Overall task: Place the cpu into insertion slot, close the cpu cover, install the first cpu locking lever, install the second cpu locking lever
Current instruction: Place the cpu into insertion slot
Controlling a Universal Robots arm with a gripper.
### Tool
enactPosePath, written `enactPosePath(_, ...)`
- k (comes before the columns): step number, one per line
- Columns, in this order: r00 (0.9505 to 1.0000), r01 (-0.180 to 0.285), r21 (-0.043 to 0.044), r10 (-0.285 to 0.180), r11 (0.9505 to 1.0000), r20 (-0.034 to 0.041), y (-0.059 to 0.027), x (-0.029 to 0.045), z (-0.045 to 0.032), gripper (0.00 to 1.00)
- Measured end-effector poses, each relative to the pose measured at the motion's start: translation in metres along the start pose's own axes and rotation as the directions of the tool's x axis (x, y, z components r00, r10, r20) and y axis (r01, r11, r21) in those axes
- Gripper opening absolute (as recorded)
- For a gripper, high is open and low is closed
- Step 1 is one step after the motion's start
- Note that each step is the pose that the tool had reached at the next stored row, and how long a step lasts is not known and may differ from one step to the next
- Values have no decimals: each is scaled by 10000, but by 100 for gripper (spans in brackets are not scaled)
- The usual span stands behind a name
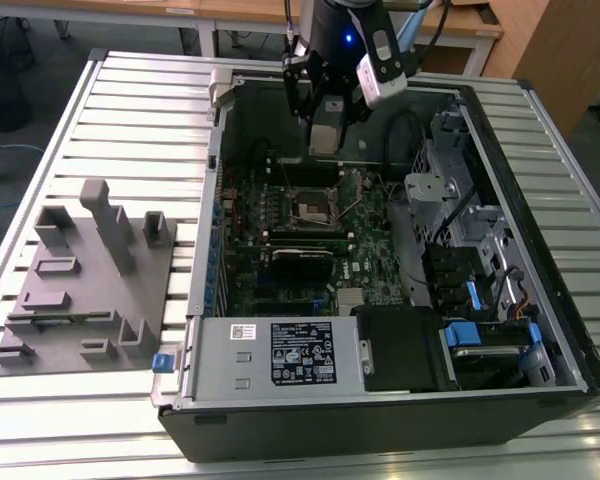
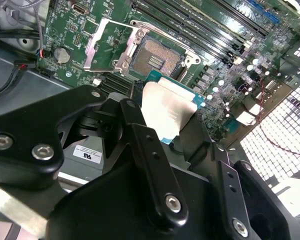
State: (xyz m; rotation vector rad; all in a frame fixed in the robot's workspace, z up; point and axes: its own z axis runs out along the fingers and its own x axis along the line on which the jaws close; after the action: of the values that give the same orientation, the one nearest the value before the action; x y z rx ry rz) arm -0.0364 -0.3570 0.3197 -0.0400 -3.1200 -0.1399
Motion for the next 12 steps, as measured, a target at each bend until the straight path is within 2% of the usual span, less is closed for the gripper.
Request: enactPosePath(12, 10000, 0, -1, 0, 10000, 0, -3, -1, 32, 54)
